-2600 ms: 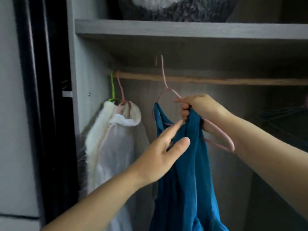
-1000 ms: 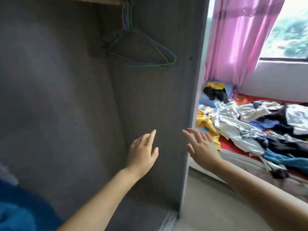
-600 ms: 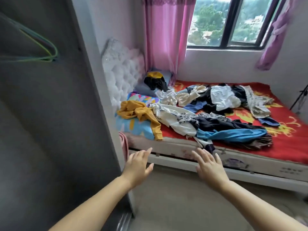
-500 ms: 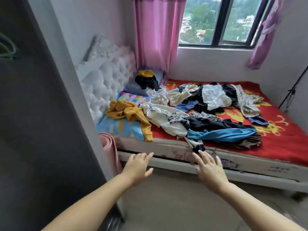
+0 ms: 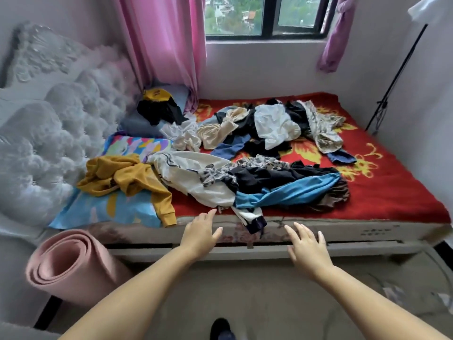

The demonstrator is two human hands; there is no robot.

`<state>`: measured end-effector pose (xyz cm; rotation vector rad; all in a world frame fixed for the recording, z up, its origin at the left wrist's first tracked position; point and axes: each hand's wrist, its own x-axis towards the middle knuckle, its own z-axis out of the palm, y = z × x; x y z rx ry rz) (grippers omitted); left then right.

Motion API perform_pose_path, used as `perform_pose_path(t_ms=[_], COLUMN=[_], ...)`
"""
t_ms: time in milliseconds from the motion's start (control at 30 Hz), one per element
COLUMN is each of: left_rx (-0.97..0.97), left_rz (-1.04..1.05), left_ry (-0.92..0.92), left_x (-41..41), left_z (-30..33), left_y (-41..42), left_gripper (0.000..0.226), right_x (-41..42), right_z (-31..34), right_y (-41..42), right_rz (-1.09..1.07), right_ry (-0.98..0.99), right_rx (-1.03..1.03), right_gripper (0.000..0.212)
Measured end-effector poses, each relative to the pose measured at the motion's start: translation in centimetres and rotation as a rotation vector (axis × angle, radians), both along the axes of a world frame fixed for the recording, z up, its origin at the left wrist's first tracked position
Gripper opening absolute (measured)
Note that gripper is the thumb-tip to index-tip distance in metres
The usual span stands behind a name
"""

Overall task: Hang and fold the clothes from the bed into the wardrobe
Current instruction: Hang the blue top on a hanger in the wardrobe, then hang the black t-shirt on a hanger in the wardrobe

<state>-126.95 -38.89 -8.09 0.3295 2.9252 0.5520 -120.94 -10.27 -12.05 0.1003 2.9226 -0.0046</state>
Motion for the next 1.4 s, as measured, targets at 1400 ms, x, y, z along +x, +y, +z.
perform_pose_path(t_ms=[1400], left_rx=[-0.323], left_rz=[-0.422], left_ry=[-0.138], left_x=[-58.7], left_z=[-29.5], left_y=[53.7], left_gripper=[0.056], right_x=[-52.7], right_z=[-24.5], right_y=[43.1], right_rz=[-0.797], right_ry=[0.084], right_rx=[-0.632], right_gripper=[0.058])
